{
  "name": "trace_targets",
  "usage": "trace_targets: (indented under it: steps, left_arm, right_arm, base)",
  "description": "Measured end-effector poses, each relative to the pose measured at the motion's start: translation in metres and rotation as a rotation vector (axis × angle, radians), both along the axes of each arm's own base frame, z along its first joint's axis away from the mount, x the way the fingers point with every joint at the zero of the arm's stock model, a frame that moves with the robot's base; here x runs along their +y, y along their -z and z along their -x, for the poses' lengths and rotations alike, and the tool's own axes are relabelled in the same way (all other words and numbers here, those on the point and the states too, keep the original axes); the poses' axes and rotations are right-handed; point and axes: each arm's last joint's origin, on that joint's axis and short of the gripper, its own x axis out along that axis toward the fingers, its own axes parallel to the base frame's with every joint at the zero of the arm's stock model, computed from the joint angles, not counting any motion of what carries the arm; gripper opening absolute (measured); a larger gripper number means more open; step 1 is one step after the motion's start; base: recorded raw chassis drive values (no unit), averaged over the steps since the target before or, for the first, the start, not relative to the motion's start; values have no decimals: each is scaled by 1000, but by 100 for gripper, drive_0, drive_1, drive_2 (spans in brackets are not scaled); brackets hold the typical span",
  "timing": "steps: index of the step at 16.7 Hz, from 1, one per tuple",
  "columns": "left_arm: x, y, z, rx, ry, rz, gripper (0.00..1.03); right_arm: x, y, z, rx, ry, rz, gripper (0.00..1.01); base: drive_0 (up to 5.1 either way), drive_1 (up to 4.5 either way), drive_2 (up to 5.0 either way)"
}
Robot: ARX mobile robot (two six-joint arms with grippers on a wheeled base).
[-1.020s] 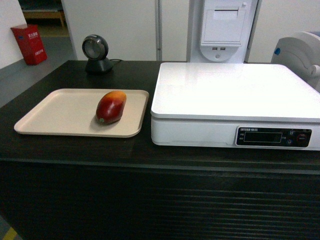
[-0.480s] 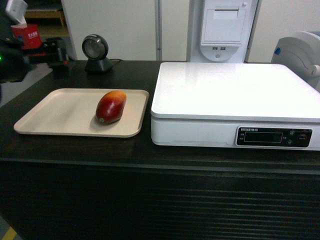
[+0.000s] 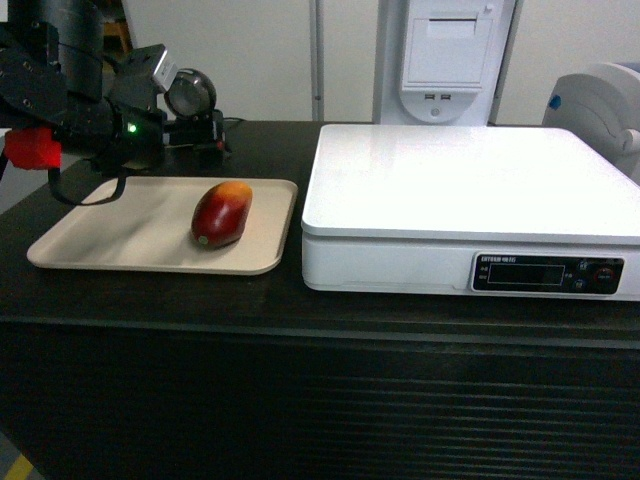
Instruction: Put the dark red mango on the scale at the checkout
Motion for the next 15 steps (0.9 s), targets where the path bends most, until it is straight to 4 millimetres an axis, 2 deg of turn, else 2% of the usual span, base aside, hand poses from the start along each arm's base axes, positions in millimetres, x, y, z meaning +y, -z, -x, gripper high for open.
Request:
trace_targets:
  steps: [2,6,15]
  left_arm:
    - [-9,-1,-5,35,13,19,98]
    - [-23,16,-6,118,6,-17,98]
    - [-30,46,-6,254,-4,-84,98]
  right_arm:
    - [0,0,0,0,0,0,98]
    - [0,0,0,0,0,0,98]
    - [0,0,0,0,0,0,98]
  base:
    - [0,0,0]
    - [0,0,0]
    - [0,0,0]
